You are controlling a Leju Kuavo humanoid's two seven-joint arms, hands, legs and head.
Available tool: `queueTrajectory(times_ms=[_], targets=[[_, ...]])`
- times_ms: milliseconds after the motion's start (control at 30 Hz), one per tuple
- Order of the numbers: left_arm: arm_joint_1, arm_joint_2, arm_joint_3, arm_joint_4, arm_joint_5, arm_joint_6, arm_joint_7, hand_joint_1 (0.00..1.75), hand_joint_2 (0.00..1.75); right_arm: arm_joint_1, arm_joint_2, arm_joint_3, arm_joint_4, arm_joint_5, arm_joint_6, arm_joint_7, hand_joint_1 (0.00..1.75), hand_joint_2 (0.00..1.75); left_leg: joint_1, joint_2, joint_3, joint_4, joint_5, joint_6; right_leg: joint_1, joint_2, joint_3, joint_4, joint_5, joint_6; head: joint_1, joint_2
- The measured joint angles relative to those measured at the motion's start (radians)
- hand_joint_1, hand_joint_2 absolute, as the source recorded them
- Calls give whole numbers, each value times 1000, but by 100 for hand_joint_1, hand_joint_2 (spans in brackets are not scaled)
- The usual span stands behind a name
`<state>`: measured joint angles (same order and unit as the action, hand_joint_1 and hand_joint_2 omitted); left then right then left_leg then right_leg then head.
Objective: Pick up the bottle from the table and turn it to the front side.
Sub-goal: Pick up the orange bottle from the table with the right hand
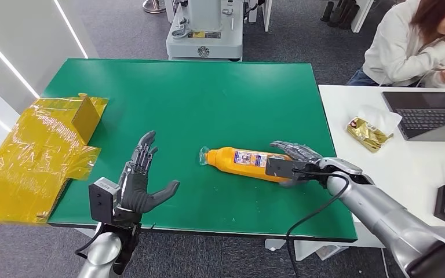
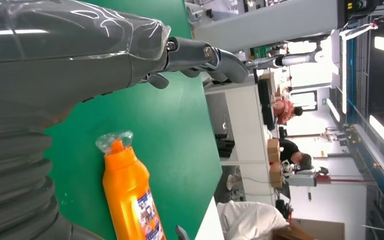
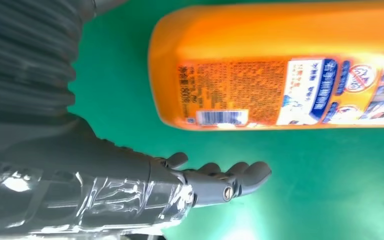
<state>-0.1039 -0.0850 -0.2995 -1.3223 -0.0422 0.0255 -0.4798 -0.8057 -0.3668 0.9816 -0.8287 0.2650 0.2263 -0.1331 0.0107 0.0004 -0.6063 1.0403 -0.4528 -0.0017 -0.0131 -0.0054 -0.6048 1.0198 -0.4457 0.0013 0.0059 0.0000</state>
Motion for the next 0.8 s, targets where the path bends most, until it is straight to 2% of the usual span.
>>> queueTrajectory(times_ms=[167, 267, 500, 800], targets=[[-6, 2, 0, 6, -58, 24, -9, 0, 175, 3, 22, 0, 1, 101, -118, -45, 0, 175, 0, 0, 0, 0, 0, 0, 0, 0, 0, 0, 0, 0, 0, 0], [-10, 2, 0, 17, -73, 16, -12, 0, 175, -9, 42, 0, 2, 146, -142, -51, 0, 175, 0, 0, 0, 0, 0, 0, 0, 0, 0, 0, 0, 0, 0, 0], [-34, -2, 0, 56, -54, -34, -23, 0, 175, -44, 104, 14, 30, 173, -71, -33, 0, 175, 0, 0, 0, 0, 0, 0, 0, 0, 0, 0, 0, 0, 0, 0], [-54, -6, 0, 97, 15, -106, -8, 0, 175, -52, 127, 47, 91, 125, 18, 7, 0, 175, 0, 0, 0, 0, 0, 0, 0, 0, 0, 0, 0, 0, 0, 0]])
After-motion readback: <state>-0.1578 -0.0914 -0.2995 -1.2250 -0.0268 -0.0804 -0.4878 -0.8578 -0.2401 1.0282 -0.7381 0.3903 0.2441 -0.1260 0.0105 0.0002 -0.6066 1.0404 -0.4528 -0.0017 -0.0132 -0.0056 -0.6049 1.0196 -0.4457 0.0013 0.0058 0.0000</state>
